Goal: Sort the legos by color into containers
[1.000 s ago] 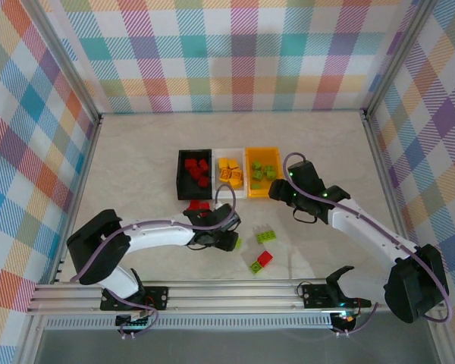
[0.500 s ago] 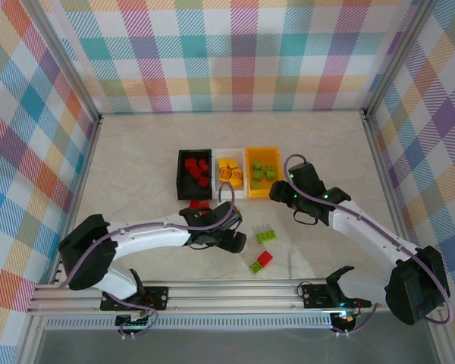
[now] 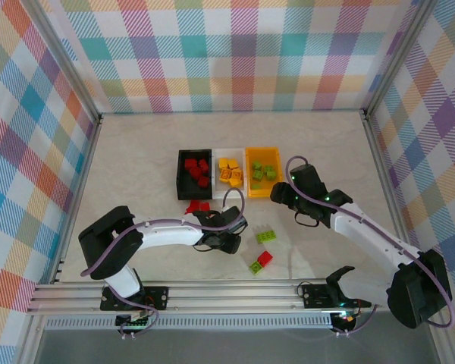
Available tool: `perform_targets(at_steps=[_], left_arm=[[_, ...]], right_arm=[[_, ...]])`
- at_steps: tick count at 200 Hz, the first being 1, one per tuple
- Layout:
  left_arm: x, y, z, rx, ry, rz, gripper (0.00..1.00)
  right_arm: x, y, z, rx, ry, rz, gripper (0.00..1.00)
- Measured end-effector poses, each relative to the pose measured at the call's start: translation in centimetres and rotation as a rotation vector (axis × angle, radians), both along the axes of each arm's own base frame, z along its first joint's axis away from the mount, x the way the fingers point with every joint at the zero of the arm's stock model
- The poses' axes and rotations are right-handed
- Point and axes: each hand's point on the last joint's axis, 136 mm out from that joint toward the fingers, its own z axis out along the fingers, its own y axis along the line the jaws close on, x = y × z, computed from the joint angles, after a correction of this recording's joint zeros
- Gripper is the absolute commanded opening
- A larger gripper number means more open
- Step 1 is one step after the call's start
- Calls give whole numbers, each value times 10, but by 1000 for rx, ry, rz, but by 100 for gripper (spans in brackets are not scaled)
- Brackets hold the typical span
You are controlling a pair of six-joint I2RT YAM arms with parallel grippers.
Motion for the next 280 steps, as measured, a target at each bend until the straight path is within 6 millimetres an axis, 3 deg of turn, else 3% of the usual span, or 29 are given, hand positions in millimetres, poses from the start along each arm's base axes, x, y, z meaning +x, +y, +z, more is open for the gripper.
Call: perform_targets(at_steps=[38,76,105,127,160,180,202,218,241,250,280], left_arm=[[1,-5,2,-24,-5,-4,36],[2,-8,4,-34,-6,-5,34],[17,-19,28,-77,-31,17,33],[51,-38,69,-168,-95,57,33],[122,-64,141,-312,-214,138,33],[159,-78,152,-341,-239,175,34],[190,-95,142,-321,-235,188,35],[205,-106,131,-296,-224,189,41],[221,-114,116,-258,-200,203,66],[226,-116,114,-243,-196,195,72],[237,-122,129,-260,-200,204,83]], right_arm=[[-2,-1,-4,1,13,-10,77],[-2,-2,-4,6,11,-15,77],[-6,-5,-3,11,0,-24,77],[-12,-9,-7,13,7,-36,77],[-18,-13,-16,5,31,-45,77],[-21,-14,-20,1,40,-45,77],[-24,-15,-26,-4,55,-43,77],[-27,-15,-30,-5,69,-38,77],[-31,-14,-36,-1,85,-30,77],[-33,-14,-38,1,92,-25,77],[-42,-10,-48,17,129,9,77]])
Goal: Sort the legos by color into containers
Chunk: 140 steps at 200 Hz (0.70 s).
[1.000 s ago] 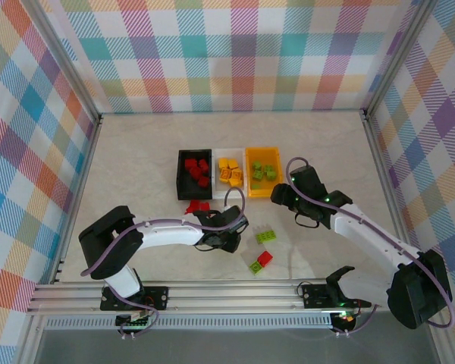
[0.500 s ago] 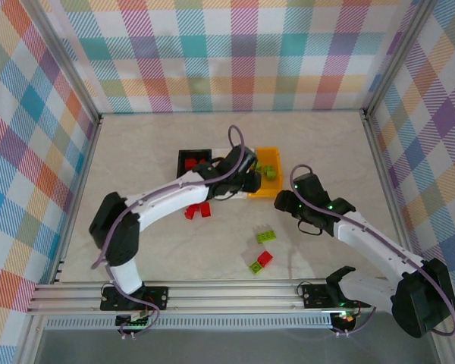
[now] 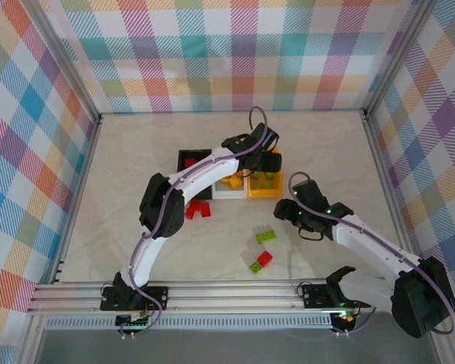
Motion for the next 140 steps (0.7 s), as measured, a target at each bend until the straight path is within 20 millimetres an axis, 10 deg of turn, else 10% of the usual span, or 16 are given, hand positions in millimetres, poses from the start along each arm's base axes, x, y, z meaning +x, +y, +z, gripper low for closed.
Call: perform_targets(at_steps=[24,86,140], left_arm=[[-6,2,24,-41,-24,-8,100],[-101,72,116,-207,-142,-22,100],[-155,149,73,-141,-122,70,100]], right_arm=[[-8,9,-4,20,21,49,78],[-46,54,-36,-67,117,270,80],[-48,67,-59,-258,154,334,94]])
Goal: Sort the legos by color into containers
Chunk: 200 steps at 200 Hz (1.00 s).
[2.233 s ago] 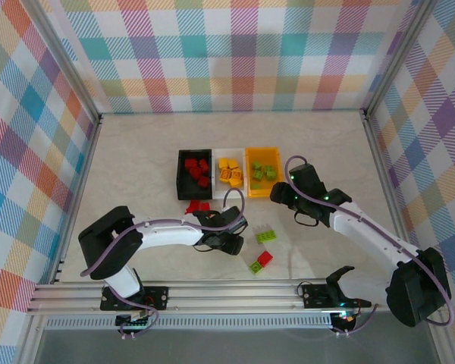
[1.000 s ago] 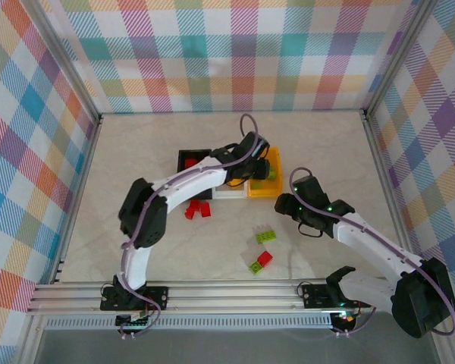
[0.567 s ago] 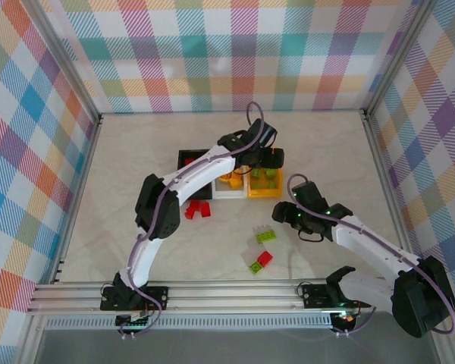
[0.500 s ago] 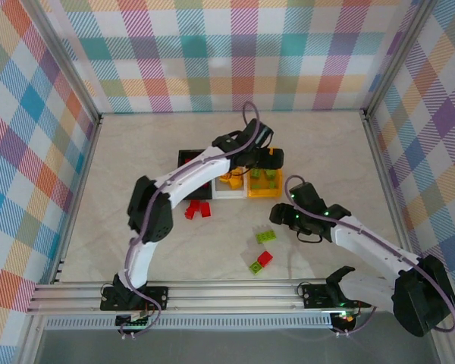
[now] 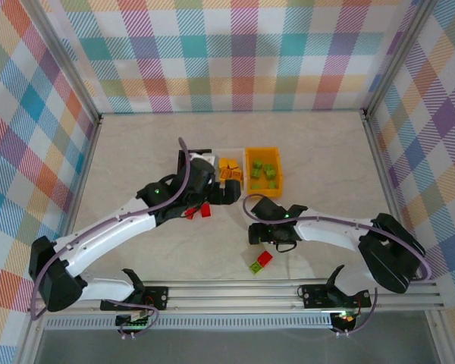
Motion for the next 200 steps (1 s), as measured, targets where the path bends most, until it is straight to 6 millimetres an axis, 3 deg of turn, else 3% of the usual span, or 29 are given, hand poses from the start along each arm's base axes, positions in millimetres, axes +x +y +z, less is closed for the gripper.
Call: perform_targets(at_steps=[28,58,103,144,178,200], left_arm=[[-17,30,-33,58,44,52,100],[-24,46,-49,82,60,92,100],[-25,54,-52,95,52,120,100],[-26,57,-48,85,37,126,100],[-31,62,-51,85,39,121,100],[-36,60,-57,88,57,95,100]], right_arm=[[4,7,-4,-56,0,16,91],[6,6,-9,-112,10,17,79],[8,7,-8,-122,5,9,57],[12,5,-4,-126,-20,1,51],[28,5,25,-75,-107,-18,50],[59,7,59,-4,-178,-60,50]])
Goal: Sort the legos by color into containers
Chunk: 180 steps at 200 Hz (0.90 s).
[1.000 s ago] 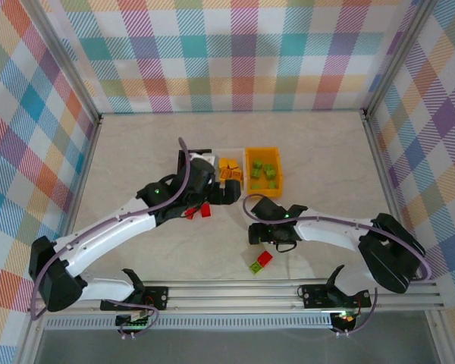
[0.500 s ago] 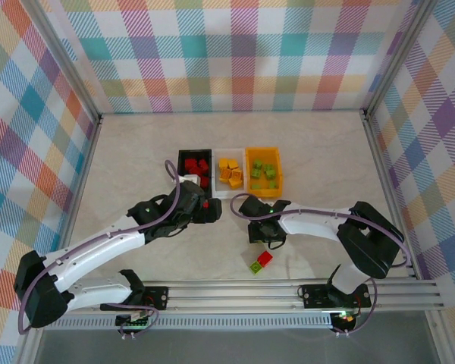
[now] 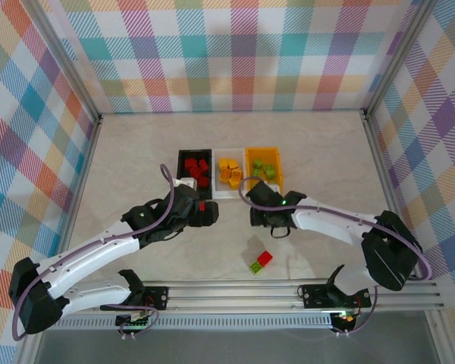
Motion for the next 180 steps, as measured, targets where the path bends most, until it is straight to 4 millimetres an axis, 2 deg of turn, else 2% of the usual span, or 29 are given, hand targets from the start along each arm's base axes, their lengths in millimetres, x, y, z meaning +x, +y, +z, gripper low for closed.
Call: perform_targets(at_steps=[18,39,54,91,98,110,121,157,180], left_arm=[[-7,-4,-7,2,24,-37,100],[-14,-12,-12,5,42,-85,100],[-21,-21,-16,13,55,-128,100],[-37,-37,-31,51,94,-222,100],[-38,-39,-34,57,101,-234,100],[-41,-41,-37,67,110,-255,100],[-44,-45,-40,75,118,-276,99],[-59,-62,-52,118,131,-384,98],[-72,-84,-60,150,140,-481,93]], right_arm=[[34,3,30,63,-63,-40,51],[73,5,51,122,-104,-86,51],[97,6,52,138,-108,-111,51],[139,5,35,136,-71,-166,56],[144,5,34,139,-66,-173,62],[151,6,34,149,-60,-182,77],[158,9,37,167,-61,-189,84],[160,12,54,210,-84,-176,89],[140,3,67,237,-103,-169,89]])
